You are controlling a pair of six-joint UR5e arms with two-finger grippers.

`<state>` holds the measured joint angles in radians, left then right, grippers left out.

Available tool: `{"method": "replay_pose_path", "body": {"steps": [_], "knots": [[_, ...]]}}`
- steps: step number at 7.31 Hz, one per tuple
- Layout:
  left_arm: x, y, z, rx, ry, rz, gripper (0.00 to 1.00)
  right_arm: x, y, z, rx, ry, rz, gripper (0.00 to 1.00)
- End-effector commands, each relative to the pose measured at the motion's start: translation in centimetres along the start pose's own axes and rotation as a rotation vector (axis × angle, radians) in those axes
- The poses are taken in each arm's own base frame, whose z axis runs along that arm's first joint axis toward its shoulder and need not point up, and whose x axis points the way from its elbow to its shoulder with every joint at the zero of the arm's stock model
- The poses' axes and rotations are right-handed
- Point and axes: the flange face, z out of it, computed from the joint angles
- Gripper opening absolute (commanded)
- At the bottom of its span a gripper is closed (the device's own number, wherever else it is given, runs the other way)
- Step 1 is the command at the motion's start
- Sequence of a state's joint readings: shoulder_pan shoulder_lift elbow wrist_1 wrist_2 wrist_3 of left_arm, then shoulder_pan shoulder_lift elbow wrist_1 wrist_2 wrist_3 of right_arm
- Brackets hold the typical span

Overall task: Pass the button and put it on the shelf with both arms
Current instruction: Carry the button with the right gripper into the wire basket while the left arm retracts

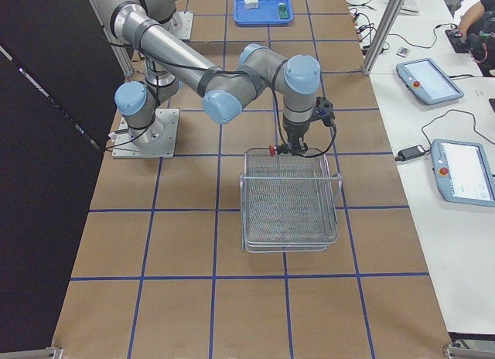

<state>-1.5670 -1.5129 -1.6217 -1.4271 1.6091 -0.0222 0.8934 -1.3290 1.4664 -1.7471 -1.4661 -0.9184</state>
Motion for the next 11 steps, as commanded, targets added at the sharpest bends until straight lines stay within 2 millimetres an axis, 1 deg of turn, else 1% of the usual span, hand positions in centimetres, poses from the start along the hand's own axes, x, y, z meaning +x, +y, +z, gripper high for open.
{"method": "replay_pose_path", "body": {"steps": [1,2,3,5,6,7,8,9,10,11], "knots": [[-2.0,-0.4,0.1,-0.037,0.046,-0.046,1.0,-0.2,0.2,0.3,-0.002,-0.005,-0.001,0.76],[-3.2,-0.8,-0.1,-0.058,0.102,-0.081,1.0,-0.2,0.3,0.4,-0.006,-0.011,0.003,0.79],[-3.4,-0.8,-0.1,-0.06,0.094,-0.068,1.0,-0.2,0.4,0.4,-0.008,-0.012,0.002,0.8],[-3.5,-0.7,0.0,-0.064,0.07,-0.066,1.0,-0.4,0.3,-0.3,-0.001,-0.004,0.001,0.9],[-3.4,-0.7,0.0,-0.064,0.073,-0.064,1.0,-2.1,0.4,-2.8,0.006,0.01,0.003,1.0],[-3.4,-0.7,0.0,-0.063,0.078,-0.064,1.0,-5.6,0.4,-5.6,0.012,0.019,-0.019,1.0],[-3.4,-0.4,0.0,-0.065,0.076,-0.063,1.0,-10.6,-1.2,-7.1,0.008,0.026,-0.016,1.0],[-3.3,-0.3,0.0,-0.065,0.076,-0.061,1.0,-17.2,-2.9,-8.5,-0.002,0.037,0.048,1.0],[-3.4,-0.4,0.1,-0.067,0.076,-0.063,1.0,-25.1,-5.1,-8.5,-0.019,0.082,0.102,1.0],[-3.3,-0.3,0.3,-0.071,0.076,-0.063,1.0,-32.2,-6.4,-8.1,-0.023,0.107,0.093,1.0]]}}
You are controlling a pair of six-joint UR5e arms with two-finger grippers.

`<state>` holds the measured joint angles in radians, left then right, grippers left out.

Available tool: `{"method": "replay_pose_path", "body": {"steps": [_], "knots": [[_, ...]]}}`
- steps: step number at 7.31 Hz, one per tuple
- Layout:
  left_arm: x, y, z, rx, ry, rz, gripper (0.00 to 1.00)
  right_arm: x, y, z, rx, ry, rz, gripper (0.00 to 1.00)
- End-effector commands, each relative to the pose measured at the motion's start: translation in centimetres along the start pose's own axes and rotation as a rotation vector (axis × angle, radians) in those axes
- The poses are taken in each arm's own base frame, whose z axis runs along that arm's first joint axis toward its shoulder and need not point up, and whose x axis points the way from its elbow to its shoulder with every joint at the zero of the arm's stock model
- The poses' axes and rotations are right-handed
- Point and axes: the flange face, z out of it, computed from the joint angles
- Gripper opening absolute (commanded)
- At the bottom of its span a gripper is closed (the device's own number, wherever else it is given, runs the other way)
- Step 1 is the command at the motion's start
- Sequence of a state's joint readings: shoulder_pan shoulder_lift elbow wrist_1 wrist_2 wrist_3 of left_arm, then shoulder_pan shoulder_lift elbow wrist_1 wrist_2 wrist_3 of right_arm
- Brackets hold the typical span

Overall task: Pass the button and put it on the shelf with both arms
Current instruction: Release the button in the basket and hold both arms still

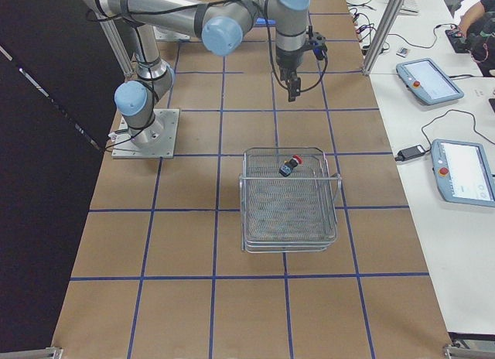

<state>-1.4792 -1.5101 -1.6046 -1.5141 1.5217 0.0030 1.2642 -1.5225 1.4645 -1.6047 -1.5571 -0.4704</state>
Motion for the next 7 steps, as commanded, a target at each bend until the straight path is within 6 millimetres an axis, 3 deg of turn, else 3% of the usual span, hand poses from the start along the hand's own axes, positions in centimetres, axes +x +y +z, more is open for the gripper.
{"method": "replay_pose_path", "body": {"steps": [1,2,4,7], "knots": [[0.0,0.1,0.0,0.001,0.005,0.0,1.0,-15.4,-0.8,-0.6,-0.001,0.023,0.086,1.0],[0.1,0.0,0.0,-0.001,0.005,0.001,1.0,-19.0,-0.7,-0.3,-0.005,0.009,0.175,1.0],[0.1,0.3,0.0,-0.001,-0.001,0.004,1.0,-19.2,-1.1,0.0,-0.014,0.006,0.185,1.0],[0.1,0.3,0.2,-0.004,-0.001,0.004,1.0,-18.9,-0.1,-2.1,0.026,0.008,0.203,1.0]]}}
